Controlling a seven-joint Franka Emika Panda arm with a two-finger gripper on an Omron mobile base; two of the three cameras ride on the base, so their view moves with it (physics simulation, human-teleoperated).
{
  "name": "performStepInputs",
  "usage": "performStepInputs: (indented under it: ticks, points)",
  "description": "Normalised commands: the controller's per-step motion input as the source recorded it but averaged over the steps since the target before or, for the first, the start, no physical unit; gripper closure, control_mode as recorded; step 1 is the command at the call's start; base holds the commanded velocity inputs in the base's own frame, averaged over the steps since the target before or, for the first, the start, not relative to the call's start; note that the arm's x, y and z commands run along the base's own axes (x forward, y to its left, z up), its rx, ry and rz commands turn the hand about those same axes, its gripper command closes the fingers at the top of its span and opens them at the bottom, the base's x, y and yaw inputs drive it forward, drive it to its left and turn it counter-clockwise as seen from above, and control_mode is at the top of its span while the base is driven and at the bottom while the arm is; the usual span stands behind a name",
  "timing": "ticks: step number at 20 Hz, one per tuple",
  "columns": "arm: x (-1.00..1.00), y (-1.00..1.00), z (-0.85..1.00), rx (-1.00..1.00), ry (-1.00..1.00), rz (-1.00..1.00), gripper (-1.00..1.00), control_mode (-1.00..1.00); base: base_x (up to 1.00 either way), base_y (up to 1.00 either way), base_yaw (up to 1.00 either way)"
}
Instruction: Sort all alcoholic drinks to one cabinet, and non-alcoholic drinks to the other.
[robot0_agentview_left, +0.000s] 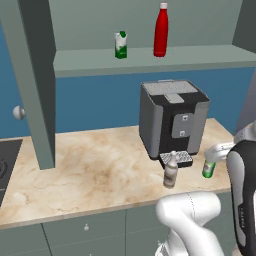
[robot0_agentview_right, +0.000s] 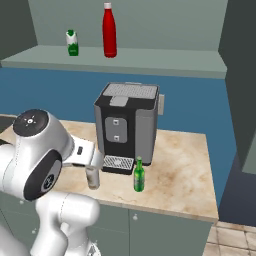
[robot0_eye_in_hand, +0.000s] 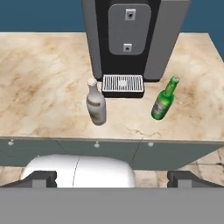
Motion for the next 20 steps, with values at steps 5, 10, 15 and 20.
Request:
performStepInputs:
  ticks: [5, 10, 15, 20]
  points:
    - [-0.01, -0.38, -0.14, -0.01, 0.00, 0.00, -1.00, -1.00, 0.00, 0.00, 0.00]
    - [0.00, -0.33, -0.18, 0.00, 0.00, 0.00, -1.00, -1.00, 0.00, 0.00, 0.00]
    - [0.01, -0.34, -0.22, 0.00, -0.02, 0.00, -1.00, -1.00, 0.00, 0.00, 0.00]
    - [0.10, -0.27, -0.20, 0.00, -0.03, 0.00, -1.00, -1.00, 0.00, 0.00, 0.00]
